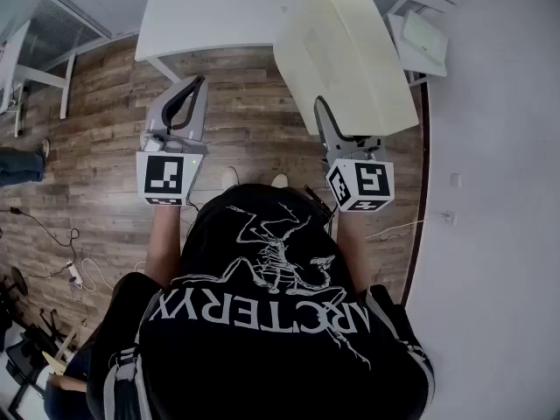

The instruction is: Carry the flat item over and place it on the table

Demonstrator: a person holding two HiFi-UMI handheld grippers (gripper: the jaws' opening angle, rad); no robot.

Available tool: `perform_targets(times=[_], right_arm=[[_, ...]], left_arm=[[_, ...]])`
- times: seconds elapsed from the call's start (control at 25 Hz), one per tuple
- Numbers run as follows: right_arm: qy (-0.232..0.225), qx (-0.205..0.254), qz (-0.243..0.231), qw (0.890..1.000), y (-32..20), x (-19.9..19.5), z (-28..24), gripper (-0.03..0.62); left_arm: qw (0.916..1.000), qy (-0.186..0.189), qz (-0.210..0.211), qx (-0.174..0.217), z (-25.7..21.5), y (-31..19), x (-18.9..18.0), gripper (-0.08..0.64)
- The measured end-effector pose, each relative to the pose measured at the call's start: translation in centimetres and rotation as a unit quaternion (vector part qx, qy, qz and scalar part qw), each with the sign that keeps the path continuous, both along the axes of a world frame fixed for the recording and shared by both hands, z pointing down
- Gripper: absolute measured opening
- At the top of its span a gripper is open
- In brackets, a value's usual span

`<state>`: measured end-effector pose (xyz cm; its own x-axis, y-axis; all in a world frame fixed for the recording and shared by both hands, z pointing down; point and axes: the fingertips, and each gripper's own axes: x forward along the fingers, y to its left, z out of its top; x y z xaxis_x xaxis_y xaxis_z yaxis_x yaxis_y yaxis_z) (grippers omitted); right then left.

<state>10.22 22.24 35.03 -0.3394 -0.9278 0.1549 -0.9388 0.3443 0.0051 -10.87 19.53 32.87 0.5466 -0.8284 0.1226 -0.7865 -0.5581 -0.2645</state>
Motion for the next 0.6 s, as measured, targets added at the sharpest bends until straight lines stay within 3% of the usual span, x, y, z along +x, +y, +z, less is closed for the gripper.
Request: perform_targets(times=[0.6], right_arm=[[-0.019, 0.014, 0.004, 1.000, -0.6, 0.9, -1.1, 0.261]], left_arm=[[1.0000, -0.001, -0.004, -0.002, 0.0, -0.2, 0.5, 0.011]])
